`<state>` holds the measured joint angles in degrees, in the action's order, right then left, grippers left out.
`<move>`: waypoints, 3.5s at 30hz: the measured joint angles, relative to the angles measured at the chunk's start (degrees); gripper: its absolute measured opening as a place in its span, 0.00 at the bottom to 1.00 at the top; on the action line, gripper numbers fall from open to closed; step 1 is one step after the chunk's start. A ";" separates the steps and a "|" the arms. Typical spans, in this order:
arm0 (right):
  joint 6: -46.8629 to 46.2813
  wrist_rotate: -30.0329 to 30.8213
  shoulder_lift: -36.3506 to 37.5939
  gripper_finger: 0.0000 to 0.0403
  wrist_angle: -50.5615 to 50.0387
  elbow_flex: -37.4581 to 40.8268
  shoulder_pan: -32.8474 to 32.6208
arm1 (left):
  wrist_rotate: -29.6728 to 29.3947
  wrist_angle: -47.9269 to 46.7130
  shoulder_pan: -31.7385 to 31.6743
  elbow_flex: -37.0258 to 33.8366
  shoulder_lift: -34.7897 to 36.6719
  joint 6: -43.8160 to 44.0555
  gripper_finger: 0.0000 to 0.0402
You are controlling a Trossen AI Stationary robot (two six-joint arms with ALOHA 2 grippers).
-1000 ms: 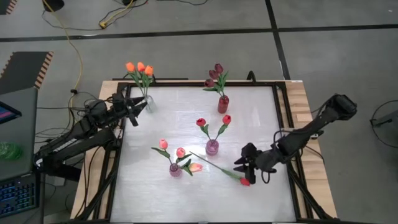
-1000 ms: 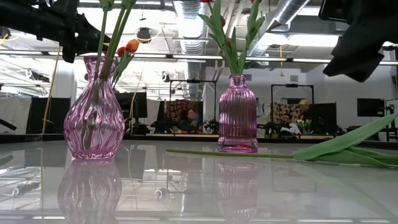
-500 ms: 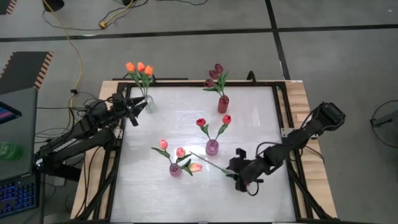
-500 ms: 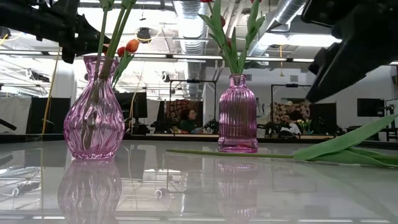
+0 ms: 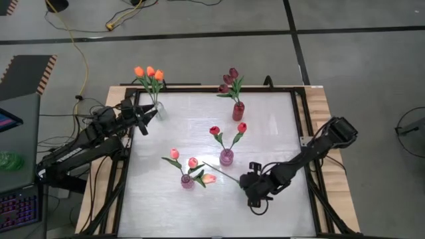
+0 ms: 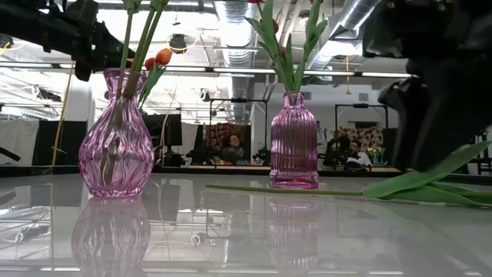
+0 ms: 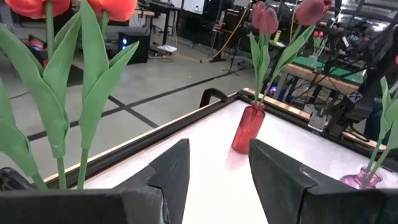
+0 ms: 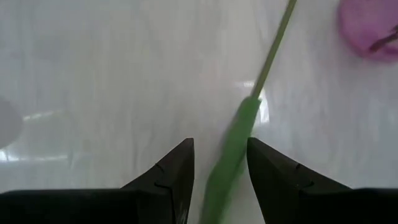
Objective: Sort flowers into vase by color
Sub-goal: Put the red flower into the top purple vase
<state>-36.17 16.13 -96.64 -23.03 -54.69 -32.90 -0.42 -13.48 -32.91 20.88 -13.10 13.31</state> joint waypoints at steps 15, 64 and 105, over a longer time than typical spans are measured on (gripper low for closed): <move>-2.86 -0.93 -2.13 0.43 -2.52 0.00 2.00 | -0.25 -0.43 0.00 0.00 -0.01 0.01 0.38; 4.33 -8.86 -6.54 0.06 -39.41 -20.28 2.44 | 0.12 -0.76 0.04 0.00 0.00 0.01 0.38; 6.24 15.74 11.86 0.08 -67.06 -40.40 -1.85 | 4.12 7.00 0.07 0.00 -0.02 4.05 0.38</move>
<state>-29.93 31.87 -84.77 -90.09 -95.09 -34.74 3.70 -6.48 -32.84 20.88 -13.13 17.37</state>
